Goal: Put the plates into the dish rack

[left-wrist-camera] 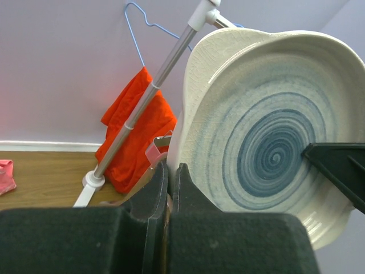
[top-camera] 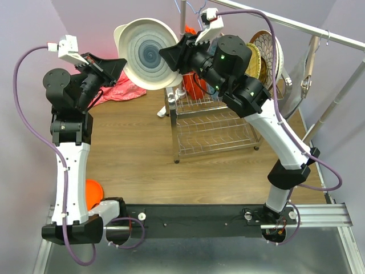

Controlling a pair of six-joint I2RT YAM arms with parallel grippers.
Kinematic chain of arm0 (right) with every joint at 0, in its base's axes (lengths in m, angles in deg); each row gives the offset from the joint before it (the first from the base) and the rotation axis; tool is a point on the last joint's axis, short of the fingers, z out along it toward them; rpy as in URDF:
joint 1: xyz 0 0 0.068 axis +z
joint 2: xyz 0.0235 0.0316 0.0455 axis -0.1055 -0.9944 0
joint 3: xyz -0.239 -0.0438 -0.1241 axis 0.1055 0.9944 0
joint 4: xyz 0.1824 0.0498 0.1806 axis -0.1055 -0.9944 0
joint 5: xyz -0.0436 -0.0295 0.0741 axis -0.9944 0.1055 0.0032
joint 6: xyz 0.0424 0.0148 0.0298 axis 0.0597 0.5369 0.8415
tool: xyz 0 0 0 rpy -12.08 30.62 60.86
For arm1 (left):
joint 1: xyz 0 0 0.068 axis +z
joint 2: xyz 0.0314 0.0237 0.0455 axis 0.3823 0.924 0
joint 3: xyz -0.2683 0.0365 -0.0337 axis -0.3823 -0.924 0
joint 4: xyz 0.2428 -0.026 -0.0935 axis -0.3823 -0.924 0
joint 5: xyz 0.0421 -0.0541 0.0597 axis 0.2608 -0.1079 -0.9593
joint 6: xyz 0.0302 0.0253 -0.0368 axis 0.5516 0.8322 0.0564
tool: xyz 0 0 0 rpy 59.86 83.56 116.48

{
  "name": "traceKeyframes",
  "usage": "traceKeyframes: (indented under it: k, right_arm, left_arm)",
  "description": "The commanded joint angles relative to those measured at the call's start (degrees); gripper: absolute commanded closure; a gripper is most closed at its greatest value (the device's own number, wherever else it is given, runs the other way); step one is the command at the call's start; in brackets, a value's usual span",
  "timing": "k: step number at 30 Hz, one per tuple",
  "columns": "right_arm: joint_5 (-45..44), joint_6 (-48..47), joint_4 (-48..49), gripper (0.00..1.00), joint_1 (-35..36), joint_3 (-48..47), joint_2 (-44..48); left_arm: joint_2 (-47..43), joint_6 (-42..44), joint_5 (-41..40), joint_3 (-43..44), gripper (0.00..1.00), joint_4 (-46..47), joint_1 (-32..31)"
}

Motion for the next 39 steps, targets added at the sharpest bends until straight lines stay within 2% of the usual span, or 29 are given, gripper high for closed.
traceKeyframes:
  k: [1,2,4,5,11,12,14,15,18,23,26,28,34,39]
  right_arm:
    - [1.58,-2.08,0.72,0.71,-0.11,-2.05,0.19]
    - [2.03,-2.34,0.72,0.75,-0.11,-2.14,0.19]
    - [3.17,-3.39,0.63,0.99,-0.11,-2.32,0.01]
    - [3.96,-3.66,0.72,1.0,-0.2,-2.75,-0.08]
    - [7.13,-8.93,1.68,1.0,-0.2,-6.26,-1.39]
    - [6.96,-9.29,2.03,1.0,-0.2,-7.32,-1.48]
    - [6.52,-11.04,3.52,1.0,-0.11,-8.03,-1.31]
    - [6.17,-11.4,3.96,1.0,-0.2,-8.38,-1.22]
    - [5.37,-12.8,5.28,1.0,-0.11,-8.82,-0.78]
    - [4.06,-13.6,5.72,1.0,-0.2,-8.82,0.09]
    - [3.0,-14.65,5.99,1.0,-0.11,-9.52,0.36]
    - [2.39,-15.87,6.34,1.0,-0.11,-10.4,0.19]
    - [0.45,-18.43,7.22,1.0,-0.11,-10.58,1.94]
    - [-0.95,-20.98,7.4,1.0,-0.11,-9.09,4.22]
  left_arm:
    - [-1.06,0.76,-3.64,3.08,1.0,7.76,-1.47]
    - [-0.88,1.02,-3.82,3.43,1.0,7.76,-1.91]
    - [-0.62,1.9,-4.7,3.78,1.0,7.76,-1.91]
    - [-0.71,2.07,-4.88,3.87,1.0,7.76,-3.48]
    - [-1.76,1.12,-3.92,0.46,0.99,11.7,-4.37]
    - [-2.63,0.59,-3.74,-0.51,0.87,13.72,-4.37]
    - [-3.52,-1.69,-3.12,-3.67,0.73,16.01,-4.37]
    - [-4.3,-2.57,-3.03,-4.64,0.61,17.93,-4.37]
    - [-5.54,-5.21,-2.77,-7.81,0.47,21.63,-4.37]
    - [-5.63,-6.1,-2.86,-9.05,0.42,22.7,-4.37]
    - [-6.24,-5.92,-4.0,-9.49,0.36,23.05,-4.37]
    - [-7.29,-4.53,-6.18,-9.58,0.28,21.91,-4.28]
    - [-10.9,-0.21,-15.32,-8.96,0.27,15.15,-3.58]
    - [-12.92,1.72,-17.71,-10.45,0.27,12.69,-3.41]
